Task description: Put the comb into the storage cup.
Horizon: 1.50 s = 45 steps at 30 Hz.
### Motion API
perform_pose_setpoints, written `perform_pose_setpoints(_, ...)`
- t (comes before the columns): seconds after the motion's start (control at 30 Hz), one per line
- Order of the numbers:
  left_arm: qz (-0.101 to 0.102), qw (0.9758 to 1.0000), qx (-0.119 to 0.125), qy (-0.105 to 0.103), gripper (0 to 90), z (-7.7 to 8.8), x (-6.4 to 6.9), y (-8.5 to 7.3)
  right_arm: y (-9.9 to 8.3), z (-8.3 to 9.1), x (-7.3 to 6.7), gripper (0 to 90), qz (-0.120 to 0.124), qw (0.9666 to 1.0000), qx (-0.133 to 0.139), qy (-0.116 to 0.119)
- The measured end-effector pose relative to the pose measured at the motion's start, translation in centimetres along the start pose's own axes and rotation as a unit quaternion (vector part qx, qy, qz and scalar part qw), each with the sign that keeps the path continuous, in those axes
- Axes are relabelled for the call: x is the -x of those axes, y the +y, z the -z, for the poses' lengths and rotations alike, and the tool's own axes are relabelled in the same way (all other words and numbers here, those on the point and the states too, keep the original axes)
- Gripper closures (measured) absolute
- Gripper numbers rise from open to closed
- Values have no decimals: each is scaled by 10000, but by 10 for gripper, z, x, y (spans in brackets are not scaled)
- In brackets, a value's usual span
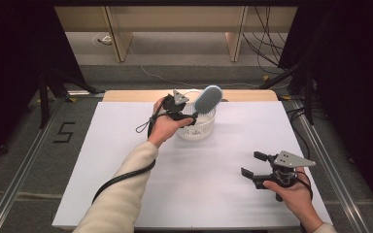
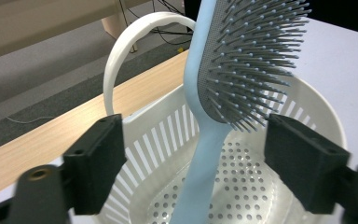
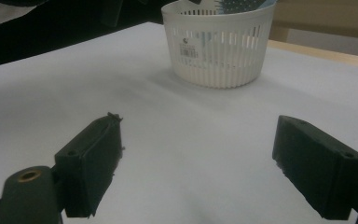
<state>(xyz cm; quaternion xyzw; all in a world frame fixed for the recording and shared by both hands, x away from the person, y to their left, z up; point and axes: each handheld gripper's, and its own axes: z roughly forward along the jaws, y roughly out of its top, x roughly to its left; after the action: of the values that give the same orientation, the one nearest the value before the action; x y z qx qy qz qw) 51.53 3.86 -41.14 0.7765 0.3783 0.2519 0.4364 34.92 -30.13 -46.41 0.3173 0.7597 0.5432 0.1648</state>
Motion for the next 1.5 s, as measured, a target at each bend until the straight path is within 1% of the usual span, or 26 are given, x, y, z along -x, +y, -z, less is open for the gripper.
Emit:
perform_pose_setpoints(0.03,27,10000,2,-19,162,2,0,-1,0,0,0,168,-8,10000,2,0)
perform_pose_setpoints(0.13,57,10000,-43,-44,134,9,-2,-4,0,0,0,167,-5,10000,-19,3)
perform_pose_setpoints(0.23,148,9999,-26,-41,90,16,-6,-8,0,0,0,167,-4,10000,0,-5)
perform_pose_setpoints(0.37,106,9998,-88,-109,57,25,-8,-14,0,0,0,167,-21,10000,-17,-20)
perform_pose_setpoints(0.47,189,9998,-33,-109,39,32,-10,-18,0,-1,1,167,-21,10000,-20,-39)
perform_pose_setpoints(0.53,186,9997,-61,-116,23,38,-10,-22,-1,-1,1,167,-22,10000,-48,-34)
perform_pose_setpoints(0.63,151,9998,-66,-123,8,46,-10,-26,0,-1,2,167,-42,10000,-20,-68)
perform_pose_setpoints(0.67,145,9999,-16,-84,7,49,-10,-28,0,-1,2,167,-46,10000,-23,-77)
perform_pose_setpoints(0.77,35,10000,-42,-66,0,54,-9,-32,-1,0,3,167,-42,9999,-28,-89)
perform_pose_setpoints(0.93,13,9999,-55,-120,0,61,-7,-39,-1,0,3,167,-61,9999,-15,-102)
perform_pose_setpoints(0.97,-17,9999,-47,-114,0,62,-6,-41,-1,0,4,167,-53,9999,-10,-110)
perform_pose_setpoints(1.0,-90,9999,-59,-103,0,64,-5,-42,-1,0,4,166,-55,9999,-3,-116)
perform_pose_setpoints(1.03,-105,9999,-49,-92,0,65,-5,-43,-1,1,4,167,-73,9999,-6,-119)
perform_pose_setpoints(1.3,-43,9999,41,-153,0,76,-3,-52,-1,0,4,167,-101,9999,18,-124)
perform_pose_setpoints(1.4,-22,9998,31,-177,0,80,-2,-57,-1,0,4,166,-102,9999,18,-112)
perform_pose_setpoints(1.5,-24,9998,109,-146,0,86,-1,-60,-1,1,5,167,-100,9999,30,-107)
